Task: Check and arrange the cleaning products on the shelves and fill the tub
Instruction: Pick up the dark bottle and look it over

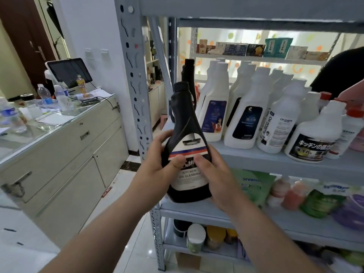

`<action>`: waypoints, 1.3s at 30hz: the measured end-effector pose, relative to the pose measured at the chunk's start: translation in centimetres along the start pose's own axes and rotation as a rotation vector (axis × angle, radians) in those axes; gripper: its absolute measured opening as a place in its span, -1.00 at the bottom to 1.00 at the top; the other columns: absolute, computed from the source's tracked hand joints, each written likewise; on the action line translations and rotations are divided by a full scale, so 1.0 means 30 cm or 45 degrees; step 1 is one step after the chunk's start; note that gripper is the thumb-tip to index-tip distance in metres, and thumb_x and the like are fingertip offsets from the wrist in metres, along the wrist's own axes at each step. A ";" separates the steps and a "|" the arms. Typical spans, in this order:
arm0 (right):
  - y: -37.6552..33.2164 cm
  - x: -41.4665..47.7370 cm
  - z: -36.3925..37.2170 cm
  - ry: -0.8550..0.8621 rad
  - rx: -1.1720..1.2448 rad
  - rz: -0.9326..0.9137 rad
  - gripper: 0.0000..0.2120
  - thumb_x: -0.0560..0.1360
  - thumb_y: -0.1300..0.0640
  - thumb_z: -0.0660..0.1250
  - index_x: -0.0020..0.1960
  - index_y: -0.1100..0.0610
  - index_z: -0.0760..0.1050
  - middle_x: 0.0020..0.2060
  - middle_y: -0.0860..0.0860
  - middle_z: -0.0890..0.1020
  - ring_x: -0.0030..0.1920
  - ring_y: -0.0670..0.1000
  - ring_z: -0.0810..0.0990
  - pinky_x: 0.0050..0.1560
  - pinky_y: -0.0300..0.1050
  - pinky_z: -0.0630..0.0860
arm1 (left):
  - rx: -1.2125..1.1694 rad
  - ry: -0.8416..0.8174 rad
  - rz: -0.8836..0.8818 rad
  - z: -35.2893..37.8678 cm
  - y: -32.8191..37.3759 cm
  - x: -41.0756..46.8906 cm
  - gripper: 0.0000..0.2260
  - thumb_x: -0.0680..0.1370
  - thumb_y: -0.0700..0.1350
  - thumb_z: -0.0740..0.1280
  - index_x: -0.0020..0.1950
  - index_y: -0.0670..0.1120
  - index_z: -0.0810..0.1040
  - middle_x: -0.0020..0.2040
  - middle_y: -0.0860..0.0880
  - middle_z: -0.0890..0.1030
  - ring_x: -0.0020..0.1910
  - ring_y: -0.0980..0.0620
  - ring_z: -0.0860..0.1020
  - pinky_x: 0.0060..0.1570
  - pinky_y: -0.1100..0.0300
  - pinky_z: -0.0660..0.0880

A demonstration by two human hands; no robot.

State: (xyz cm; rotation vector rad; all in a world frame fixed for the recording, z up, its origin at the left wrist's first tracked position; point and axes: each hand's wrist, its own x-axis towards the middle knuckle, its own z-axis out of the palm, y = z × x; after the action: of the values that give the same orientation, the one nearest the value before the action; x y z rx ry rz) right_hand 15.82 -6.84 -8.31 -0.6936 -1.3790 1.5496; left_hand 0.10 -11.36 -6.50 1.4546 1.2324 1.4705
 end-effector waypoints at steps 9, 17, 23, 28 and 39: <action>0.088 -0.117 -0.001 0.261 0.273 0.030 -0.57 0.54 0.02 0.29 0.38 0.10 0.51 0.17 0.19 0.69 0.21 0.25 0.67 0.25 0.27 0.59 | 0.093 -0.058 -0.037 0.069 -0.149 -0.132 -0.55 0.59 -0.04 0.36 0.43 0.23 0.32 0.25 0.06 0.60 0.19 0.06 0.62 0.11 0.00 0.64; 0.126 -0.234 -0.099 0.166 -0.022 0.124 -0.61 0.58 0.03 0.31 0.40 -0.03 0.55 0.28 0.01 0.67 0.29 -0.03 0.63 0.29 -0.08 0.54 | -0.543 -0.192 -0.531 0.191 -0.117 -0.206 -0.53 0.49 0.09 0.42 0.39 0.04 0.48 0.18 -0.11 0.68 0.18 -0.19 0.65 0.10 -0.20 0.61; 0.087 -0.322 -0.212 0.088 0.187 0.444 -0.49 0.43 -0.07 0.38 0.33 0.12 0.55 0.05 0.07 0.74 0.00 -0.01 0.72 -0.10 -0.15 0.64 | -0.814 -0.291 -0.935 0.306 -0.038 -0.258 -0.46 0.54 0.30 0.12 0.15 -0.07 0.64 0.06 -0.23 0.72 -0.05 -0.23 0.72 -0.27 -0.13 0.68; 0.075 -0.410 -0.301 0.180 0.077 0.465 -0.55 0.42 -0.19 0.42 0.22 0.02 0.59 -0.13 0.03 0.71 -0.24 0.00 0.65 -0.26 -0.11 0.40 | -0.732 -0.261 -0.986 0.406 -0.045 -0.321 -0.42 0.60 0.34 0.06 0.28 -0.05 0.58 0.08 -0.22 0.71 -0.06 -0.21 0.70 -0.50 0.16 0.59; 0.089 -0.587 -0.419 0.129 -0.042 0.176 -0.37 0.50 0.29 0.49 0.38 -0.25 0.43 0.17 -0.05 0.70 0.19 0.02 0.68 0.09 0.02 0.65 | -0.455 -0.044 -0.718 0.519 -0.097 -0.479 -0.72 0.70 -0.11 0.14 0.29 -0.04 0.60 0.21 -0.18 0.67 0.18 -0.20 0.66 0.11 -0.19 0.61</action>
State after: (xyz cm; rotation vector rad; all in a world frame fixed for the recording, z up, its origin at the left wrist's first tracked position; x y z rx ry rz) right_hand 33.44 -16.82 -16.39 -0.8913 -1.3070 1.5792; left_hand 16.61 -21.96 -15.03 0.8041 1.1604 1.1882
